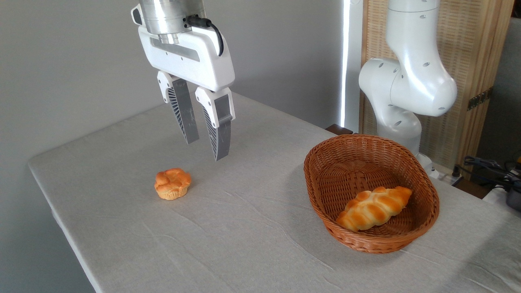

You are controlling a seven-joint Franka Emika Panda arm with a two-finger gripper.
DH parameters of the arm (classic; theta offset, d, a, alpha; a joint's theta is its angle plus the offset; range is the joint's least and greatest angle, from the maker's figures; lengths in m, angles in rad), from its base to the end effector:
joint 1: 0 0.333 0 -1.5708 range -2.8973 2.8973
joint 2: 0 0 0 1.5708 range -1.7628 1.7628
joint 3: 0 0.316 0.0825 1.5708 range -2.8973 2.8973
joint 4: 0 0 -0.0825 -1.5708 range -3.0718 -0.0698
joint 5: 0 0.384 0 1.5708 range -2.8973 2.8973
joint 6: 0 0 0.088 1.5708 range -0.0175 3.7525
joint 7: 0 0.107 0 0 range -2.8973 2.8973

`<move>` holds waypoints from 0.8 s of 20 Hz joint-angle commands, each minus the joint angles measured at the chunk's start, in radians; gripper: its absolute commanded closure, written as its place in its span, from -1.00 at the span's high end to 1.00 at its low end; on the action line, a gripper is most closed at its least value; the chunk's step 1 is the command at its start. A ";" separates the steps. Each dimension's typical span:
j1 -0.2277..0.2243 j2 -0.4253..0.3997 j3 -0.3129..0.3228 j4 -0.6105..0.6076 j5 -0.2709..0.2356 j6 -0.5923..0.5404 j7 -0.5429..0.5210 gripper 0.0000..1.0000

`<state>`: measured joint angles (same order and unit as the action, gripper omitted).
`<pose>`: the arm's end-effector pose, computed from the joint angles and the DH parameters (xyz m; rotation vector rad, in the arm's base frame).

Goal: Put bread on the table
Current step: 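Move the open gripper over the wicker basket toward the braided roll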

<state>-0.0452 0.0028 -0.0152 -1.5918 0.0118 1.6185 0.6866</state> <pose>0.5588 -0.0326 0.6172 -2.9074 1.1401 -0.0299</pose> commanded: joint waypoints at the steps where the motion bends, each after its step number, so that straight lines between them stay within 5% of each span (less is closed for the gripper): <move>1: 0.002 -0.001 0.005 -0.002 -0.018 -0.020 0.002 1.00; 10: 0.004 -0.013 0.005 -0.011 -0.018 -0.019 0.004 1.00; 16: 0.007 -0.236 0.012 -0.331 -0.016 0.066 0.100 1.00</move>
<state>-0.0446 -0.0802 -0.0134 -1.7248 0.0118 1.6215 0.7344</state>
